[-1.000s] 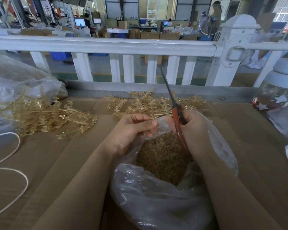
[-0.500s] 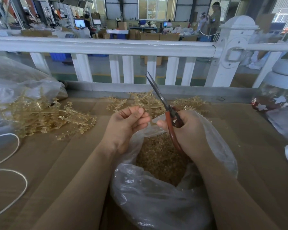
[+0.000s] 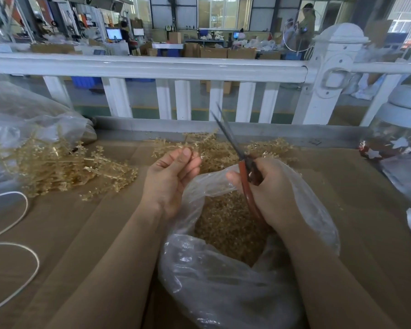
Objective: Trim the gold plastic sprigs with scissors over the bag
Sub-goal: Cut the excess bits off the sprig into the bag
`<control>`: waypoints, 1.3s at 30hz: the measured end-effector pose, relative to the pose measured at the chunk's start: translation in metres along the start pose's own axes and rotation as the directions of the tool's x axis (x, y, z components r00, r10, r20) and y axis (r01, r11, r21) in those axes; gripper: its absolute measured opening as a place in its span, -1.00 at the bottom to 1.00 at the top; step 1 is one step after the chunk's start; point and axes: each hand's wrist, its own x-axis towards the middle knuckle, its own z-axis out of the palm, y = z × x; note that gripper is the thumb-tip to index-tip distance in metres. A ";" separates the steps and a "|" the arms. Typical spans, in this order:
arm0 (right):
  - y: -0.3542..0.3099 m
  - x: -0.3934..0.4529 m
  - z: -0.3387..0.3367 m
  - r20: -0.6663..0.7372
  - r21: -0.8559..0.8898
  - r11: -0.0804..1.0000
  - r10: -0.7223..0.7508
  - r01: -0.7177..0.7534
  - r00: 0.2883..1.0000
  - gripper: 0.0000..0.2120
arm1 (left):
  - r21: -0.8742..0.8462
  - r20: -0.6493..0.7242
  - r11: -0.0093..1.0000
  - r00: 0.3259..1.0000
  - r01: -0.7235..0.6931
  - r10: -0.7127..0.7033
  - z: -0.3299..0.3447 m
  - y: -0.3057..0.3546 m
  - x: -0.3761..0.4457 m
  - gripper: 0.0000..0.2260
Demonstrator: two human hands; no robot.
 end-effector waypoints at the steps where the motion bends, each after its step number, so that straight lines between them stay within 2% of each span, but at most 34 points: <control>1: 0.002 0.000 0.002 0.017 -0.068 0.998 -0.005 0.006 1.000 -0.58 | 0.007 0.008 1.000 1.000 -0.004 0.004 0.000 0.000 0.000 -0.83; 3: 0.005 0.000 0.006 0.054 -0.197 0.980 -0.008 0.018 0.999 -0.45 | 0.018 0.023 1.000 1.000 -0.015 0.014 0.000 0.000 0.000 -0.83; 4: 0.007 0.000 0.007 0.070 -0.241 0.970 -0.011 0.027 0.997 -0.44 | 0.030 0.031 0.999 0.999 -0.022 0.021 0.000 0.000 0.000 -0.82; 6: 0.009 0.001 0.008 0.083 -0.299 0.953 -0.021 0.045 0.996 -0.46 | 0.064 0.049 0.997 0.998 -0.041 0.038 0.001 -0.001 0.000 -0.80; 10: 0.009 0.001 0.009 0.094 -0.387 0.917 -0.065 0.097 0.993 -0.30 | 0.087 0.093 0.992 0.992 -0.090 0.082 0.002 -0.004 -0.001 -0.88; 21: 0.008 0.000 0.009 0.022 -0.459 0.880 -0.124 0.120 0.992 -0.19 | 0.095 0.138 0.991 0.987 -0.098 0.085 0.005 -0.005 -0.005 -0.91; 32: 0.008 -0.001 0.008 0.028 -0.469 0.869 -0.160 0.154 0.987 -0.24 | 0.077 0.142 0.994 0.987 -0.084 0.073 0.005 -0.005 -0.004 -0.84; 36: 0.008 -0.001 0.008 0.012 -0.476 0.865 -0.172 0.157 0.985 -0.34 | 0.074 0.146 0.994 0.987 -0.081 0.070 0.004 -0.004 -0.004 -0.84; 39: 0.007 -0.002 0.008 0.003 -0.445 0.880 -0.184 0.167 0.983 -0.25 | 0.089 0.145 0.992 0.986 -0.090 0.076 0.004 -0.004 -0.003 -0.83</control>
